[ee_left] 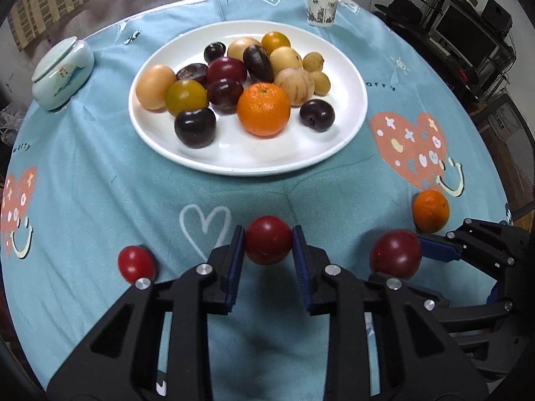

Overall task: Organize fruits
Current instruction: 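Grasp the red plum with the right tool while the left tool grasps a small red fruit, then carry both red fruits onto the white plate and open both tools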

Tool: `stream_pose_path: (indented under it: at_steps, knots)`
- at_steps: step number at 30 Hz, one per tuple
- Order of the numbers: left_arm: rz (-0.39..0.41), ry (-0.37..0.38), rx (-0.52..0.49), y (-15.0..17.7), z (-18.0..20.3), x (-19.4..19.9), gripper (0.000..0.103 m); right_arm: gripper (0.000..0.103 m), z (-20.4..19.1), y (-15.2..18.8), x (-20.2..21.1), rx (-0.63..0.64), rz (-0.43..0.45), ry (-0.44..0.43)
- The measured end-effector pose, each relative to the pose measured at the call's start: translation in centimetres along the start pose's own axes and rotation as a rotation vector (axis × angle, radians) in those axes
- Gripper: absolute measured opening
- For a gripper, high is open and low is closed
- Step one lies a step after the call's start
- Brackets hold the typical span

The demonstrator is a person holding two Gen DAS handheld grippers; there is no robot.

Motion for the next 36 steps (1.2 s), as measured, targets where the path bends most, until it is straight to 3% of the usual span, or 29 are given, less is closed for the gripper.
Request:
stream_pose_path:
  at_steps: [8, 21, 30, 36]
  knots:
    - [0.056, -0.017, 0.021, 0.6, -0.8, 3.9, 0.028, 0.04, -2.3, -0.4, 1.7, 0.046, 0.036, 0.001]
    - [0.186, -0.077, 0.029, -1.1, -1.8, 9.8, 0.028, 0.04, -4.8, -2.5, 4.8, 0.103, 0.12, 0.004]
    - [0.2, -0.085, 0.037, -2.7, -2.3, 9.9, 0.028, 0.04, -4.3, -4.8, 5.9, 0.104, 0.161, 0.008]
    - [0.2, -0.101, 0.043, -5.7, -3.0, 8.5, 0.028, 0.04, -2.9, -7.9, 5.8, 0.109, 0.186, 0.028]
Point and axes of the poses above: each gripper's, at about its wrist camera, not at the fingertips, and x roughly against the way its jaws point, z to its right, y to its underside, the point moved 10 cm from there along -x, roughly the way its jaws point, and after that the axes turned 10 degrees about -y, right-handed, at the moved point
